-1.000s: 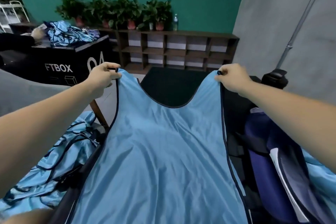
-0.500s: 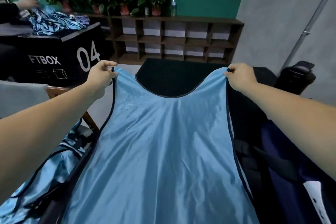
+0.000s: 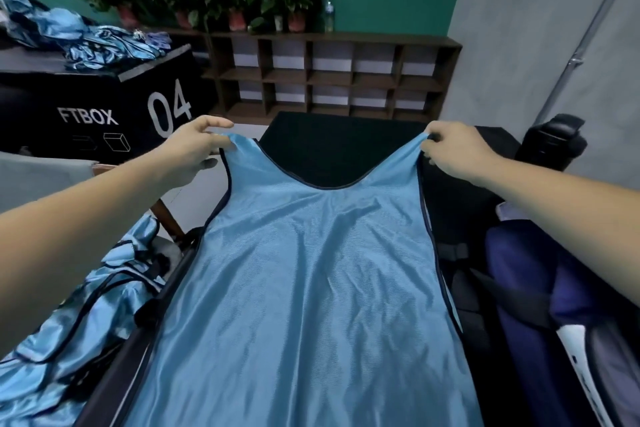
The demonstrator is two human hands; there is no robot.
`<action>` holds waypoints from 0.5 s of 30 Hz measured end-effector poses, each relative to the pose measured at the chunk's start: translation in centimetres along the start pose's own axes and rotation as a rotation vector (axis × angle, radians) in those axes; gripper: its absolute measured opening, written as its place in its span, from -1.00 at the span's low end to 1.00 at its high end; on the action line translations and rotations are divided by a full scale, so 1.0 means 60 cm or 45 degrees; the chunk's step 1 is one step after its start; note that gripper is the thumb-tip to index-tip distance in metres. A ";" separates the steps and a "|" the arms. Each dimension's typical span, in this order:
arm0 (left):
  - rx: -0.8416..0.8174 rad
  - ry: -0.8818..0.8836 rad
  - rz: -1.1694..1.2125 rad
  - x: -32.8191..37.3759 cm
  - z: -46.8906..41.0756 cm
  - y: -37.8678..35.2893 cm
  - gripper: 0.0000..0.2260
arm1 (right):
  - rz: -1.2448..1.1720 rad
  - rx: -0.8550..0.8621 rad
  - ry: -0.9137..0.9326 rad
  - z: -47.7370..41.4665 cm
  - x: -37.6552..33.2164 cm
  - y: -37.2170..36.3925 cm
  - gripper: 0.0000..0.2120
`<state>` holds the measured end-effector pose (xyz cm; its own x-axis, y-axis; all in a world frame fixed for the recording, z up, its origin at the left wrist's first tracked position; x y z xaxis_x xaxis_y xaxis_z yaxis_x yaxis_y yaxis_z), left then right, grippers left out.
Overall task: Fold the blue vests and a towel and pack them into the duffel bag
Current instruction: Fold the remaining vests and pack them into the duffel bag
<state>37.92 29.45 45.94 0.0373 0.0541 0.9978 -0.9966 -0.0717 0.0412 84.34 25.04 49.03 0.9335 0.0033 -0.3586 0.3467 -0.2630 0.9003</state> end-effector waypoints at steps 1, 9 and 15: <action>-0.015 0.000 -0.009 0.009 0.013 0.003 -0.65 | 0.013 -0.001 0.035 0.013 -0.008 0.009 -0.83; -0.116 -0.178 -0.117 0.070 0.138 0.045 -0.68 | -0.038 0.058 0.244 0.154 -0.064 0.092 -0.84; -0.211 -0.352 -0.164 0.083 0.259 0.056 -0.68 | -0.133 0.077 0.317 0.263 -0.079 0.130 -0.78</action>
<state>35.90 14.00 51.83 0.1598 -0.2215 0.9620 -0.9799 0.0821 0.1817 81.17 7.76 53.84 0.8891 0.2685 -0.3706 0.4435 -0.3061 0.8424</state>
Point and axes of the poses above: each hand's wrist, its own z-axis away from the middle knuckle, its own y-axis out of the back of the hand, x = y × z, the point moved 3 cm from there along -z, towards the middle knuckle, and after that the axes turned 11 degrees about z, right-handed, at the moved point
